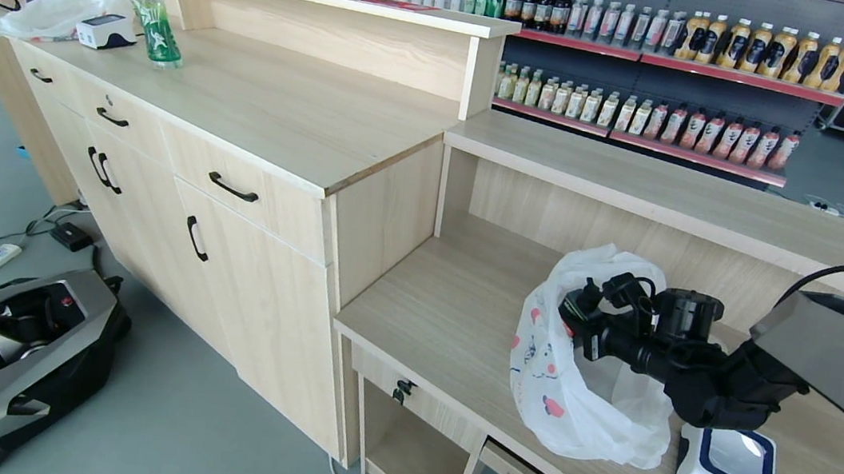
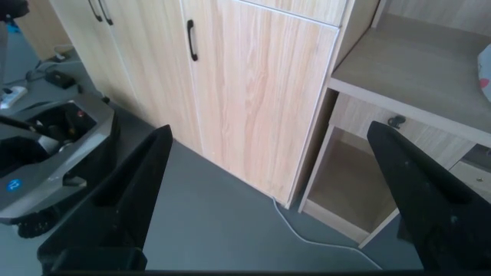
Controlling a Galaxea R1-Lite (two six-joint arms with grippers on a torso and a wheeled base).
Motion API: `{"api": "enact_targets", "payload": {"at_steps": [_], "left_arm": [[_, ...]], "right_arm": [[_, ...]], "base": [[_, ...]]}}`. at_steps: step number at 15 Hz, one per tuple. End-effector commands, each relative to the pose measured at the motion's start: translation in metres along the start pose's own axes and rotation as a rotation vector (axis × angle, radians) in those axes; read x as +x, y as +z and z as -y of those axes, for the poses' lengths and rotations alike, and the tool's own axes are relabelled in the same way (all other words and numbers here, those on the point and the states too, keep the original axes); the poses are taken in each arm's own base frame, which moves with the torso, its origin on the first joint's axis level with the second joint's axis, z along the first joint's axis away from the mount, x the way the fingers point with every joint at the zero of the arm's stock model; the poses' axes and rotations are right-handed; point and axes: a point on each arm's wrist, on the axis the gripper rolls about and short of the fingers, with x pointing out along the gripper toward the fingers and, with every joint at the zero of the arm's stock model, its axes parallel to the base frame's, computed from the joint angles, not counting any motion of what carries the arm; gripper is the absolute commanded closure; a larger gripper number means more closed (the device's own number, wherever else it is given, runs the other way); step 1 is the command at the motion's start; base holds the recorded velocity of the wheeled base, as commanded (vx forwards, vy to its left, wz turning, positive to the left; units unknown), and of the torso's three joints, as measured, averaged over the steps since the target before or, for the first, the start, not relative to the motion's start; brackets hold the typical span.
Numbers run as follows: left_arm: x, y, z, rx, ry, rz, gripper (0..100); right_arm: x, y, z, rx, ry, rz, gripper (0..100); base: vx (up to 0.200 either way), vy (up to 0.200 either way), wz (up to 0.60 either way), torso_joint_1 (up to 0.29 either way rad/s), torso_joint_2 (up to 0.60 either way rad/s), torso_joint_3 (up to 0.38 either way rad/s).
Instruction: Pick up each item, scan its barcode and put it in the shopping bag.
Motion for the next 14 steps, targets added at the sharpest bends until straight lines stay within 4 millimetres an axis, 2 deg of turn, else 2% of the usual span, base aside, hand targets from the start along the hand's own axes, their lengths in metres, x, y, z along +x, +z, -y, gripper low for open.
{"api": "enact_targets", "payload": {"at_steps": [1,6,7,11,13,14], "left_arm": [[0.000,0.000,0.000,0.000,0.002,0.000,0],[0.000,0.000,0.000,0.000,0.001,0.000,0],[0.000,0.000,0.000,0.000,0.002,0.000,0],[0.000,0.000,0.000,0.000,0.001,0.000,0],[0.000,0.000,0.000,0.000,0.001,0.000,0],[0.000,0.000,0.000,0.000,0.001,0.000,0]], "right_arm": [[0.001,-0.001,-0.001,0.000,0.002,-0.001,100],[0.000,-0.004,-0.001,0.005,0.005,-0.012,100],[0.000,-0.004,-0.001,0.004,0.004,-0.012,0],[0.000,-0.004,0.000,0.006,0.004,-0.012,0],[-0.008,0.012,0.001,-0.005,-0.002,0.013,0],[-0.018,0.031,0.000,-0.018,-0.008,0.042,0]], "base": [[0.000,0.000,0.00,0.000,0.00,0.000],[0.000,0.000,0.00,0.000,0.00,0.000],[0.000,0.000,0.00,0.000,0.00,0.000],[0.000,0.000,0.00,0.000,0.00,0.000],[0.000,0.000,0.00,0.000,0.00,0.000],[0.000,0.000,0.00,0.000,0.00,0.000]]}}
